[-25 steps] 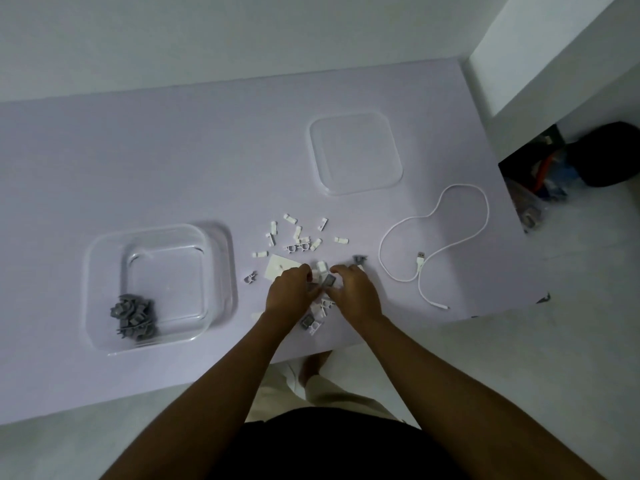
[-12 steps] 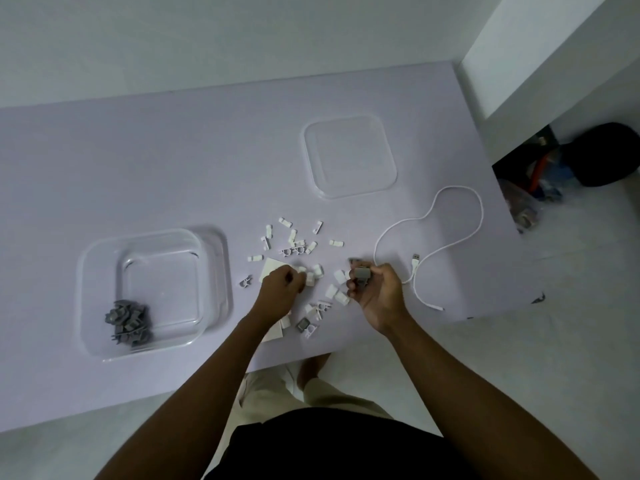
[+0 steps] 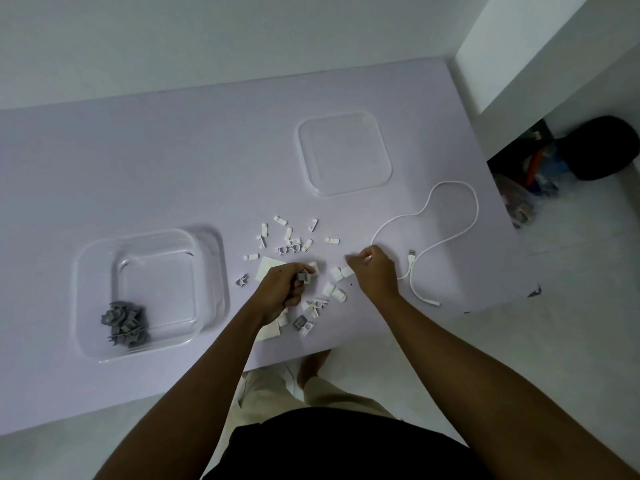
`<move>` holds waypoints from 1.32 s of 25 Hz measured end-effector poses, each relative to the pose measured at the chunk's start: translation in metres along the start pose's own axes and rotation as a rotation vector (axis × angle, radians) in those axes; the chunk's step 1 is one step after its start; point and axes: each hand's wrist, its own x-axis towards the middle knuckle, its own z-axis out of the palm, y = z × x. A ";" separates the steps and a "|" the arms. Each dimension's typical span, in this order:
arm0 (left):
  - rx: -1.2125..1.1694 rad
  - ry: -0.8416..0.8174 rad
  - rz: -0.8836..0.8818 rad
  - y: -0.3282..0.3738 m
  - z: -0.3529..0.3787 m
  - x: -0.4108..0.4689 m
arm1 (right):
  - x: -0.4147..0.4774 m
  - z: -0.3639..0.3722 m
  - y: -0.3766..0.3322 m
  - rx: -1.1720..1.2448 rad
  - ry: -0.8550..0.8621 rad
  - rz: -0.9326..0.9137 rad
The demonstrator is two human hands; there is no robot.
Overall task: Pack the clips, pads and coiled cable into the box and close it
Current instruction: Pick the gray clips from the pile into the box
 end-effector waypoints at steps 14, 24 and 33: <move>1.204 0.015 0.175 -0.031 -0.028 -0.024 | -0.008 0.014 -0.020 0.170 -0.075 0.022; 1.362 0.204 0.329 -0.072 -0.009 -0.030 | -0.068 0.023 -0.027 0.474 -0.202 0.115; 0.951 0.376 0.427 -0.020 -0.069 -0.086 | -0.091 0.040 -0.081 0.893 -0.603 0.170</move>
